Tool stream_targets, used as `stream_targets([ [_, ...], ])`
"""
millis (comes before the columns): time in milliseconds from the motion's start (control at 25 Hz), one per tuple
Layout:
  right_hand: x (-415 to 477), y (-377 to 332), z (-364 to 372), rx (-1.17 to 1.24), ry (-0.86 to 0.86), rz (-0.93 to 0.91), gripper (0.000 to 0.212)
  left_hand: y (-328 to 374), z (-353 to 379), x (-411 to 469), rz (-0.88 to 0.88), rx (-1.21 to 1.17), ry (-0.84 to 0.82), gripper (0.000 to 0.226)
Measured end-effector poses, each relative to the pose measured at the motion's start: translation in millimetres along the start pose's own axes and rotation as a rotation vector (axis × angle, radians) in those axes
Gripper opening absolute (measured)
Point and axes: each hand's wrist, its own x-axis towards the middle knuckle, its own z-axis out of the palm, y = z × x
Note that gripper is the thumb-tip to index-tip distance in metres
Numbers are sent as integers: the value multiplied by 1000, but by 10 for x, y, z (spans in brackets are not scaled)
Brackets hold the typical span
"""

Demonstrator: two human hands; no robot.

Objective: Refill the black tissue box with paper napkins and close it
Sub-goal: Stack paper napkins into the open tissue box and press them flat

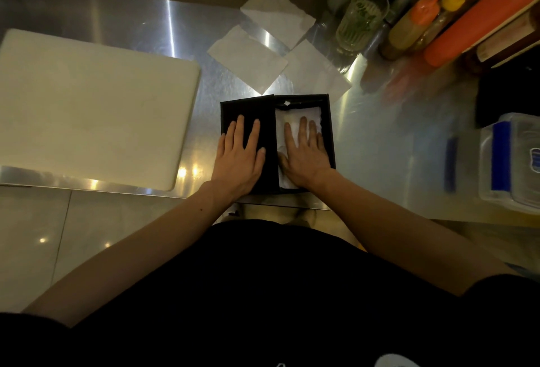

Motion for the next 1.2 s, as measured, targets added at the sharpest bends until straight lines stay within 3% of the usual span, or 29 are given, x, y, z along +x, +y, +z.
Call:
stream_targets([
  [240, -128, 160, -434, 262, 374, -103, 56, -40, 81, 0, -2, -72, 38, 60],
  [400, 80, 410, -710, 565, 561, -30, 39, -47, 140, -9, -14, -75, 55, 60],
  [560, 573, 684, -857, 683, 589, 77, 34, -26, 142, 9, -29, -69, 59, 60],
  [880, 1309, 1062, -795, 523, 395, 138, 37, 79, 85, -11, -79, -86, 48, 60],
  [1200, 1458, 996, -739, 414, 404, 115, 22, 166, 58, -32, -133, -113, 44, 58],
])
